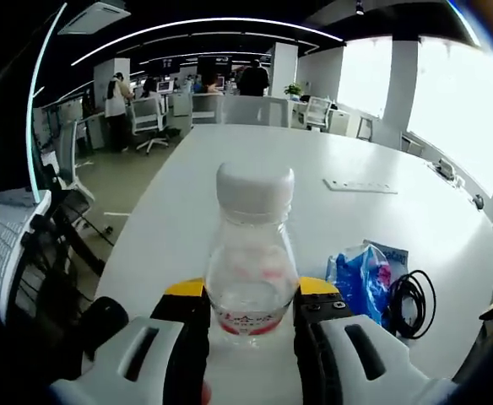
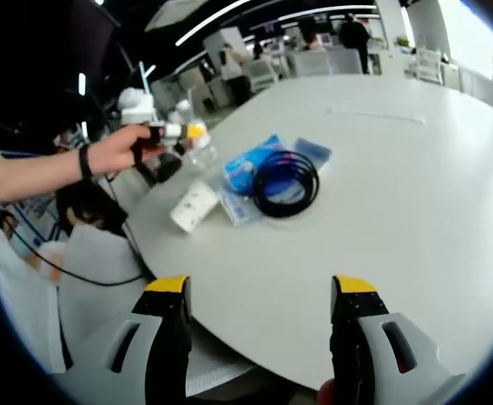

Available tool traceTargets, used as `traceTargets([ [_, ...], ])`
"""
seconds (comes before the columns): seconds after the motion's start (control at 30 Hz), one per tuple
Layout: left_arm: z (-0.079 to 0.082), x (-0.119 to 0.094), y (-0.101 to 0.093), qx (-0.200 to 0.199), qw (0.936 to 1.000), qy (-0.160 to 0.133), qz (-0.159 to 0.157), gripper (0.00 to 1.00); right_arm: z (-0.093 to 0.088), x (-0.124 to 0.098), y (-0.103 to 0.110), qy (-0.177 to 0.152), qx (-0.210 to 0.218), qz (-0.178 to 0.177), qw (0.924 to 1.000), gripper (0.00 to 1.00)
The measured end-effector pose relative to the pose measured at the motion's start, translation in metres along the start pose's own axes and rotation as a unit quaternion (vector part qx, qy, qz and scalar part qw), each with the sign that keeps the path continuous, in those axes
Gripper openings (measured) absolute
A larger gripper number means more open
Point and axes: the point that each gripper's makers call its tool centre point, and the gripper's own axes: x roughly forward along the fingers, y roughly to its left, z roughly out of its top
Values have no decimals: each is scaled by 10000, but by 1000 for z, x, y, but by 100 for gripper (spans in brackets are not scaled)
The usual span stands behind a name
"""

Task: Arrange the tabletop items into an orderly group along one side of the table until the central work area is clear of visible clutter.

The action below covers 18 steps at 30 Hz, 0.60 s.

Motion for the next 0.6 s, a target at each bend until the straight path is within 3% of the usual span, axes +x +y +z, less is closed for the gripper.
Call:
traceTargets([
  [0.17, 3, 7, -1, -83, 9999, -60, -53, 37, 4, 0, -2, -21, 6, -20, 10000, 66],
  [0.3, -3, 10, -2, -122, 9999, -45, -25, 37, 6, -1, -3, -60, 5, -16, 10000, 66],
  [0.47, -5, 7, -7, 170, 9997, -162, 46, 37, 4, 0, -3, -52, 21, -12, 10000, 66],
  [0.6, -7, 5, -7, 170, 9996, -200, 121, 37, 3, 2, -2, -21, 5, 10, 10000, 66],
])
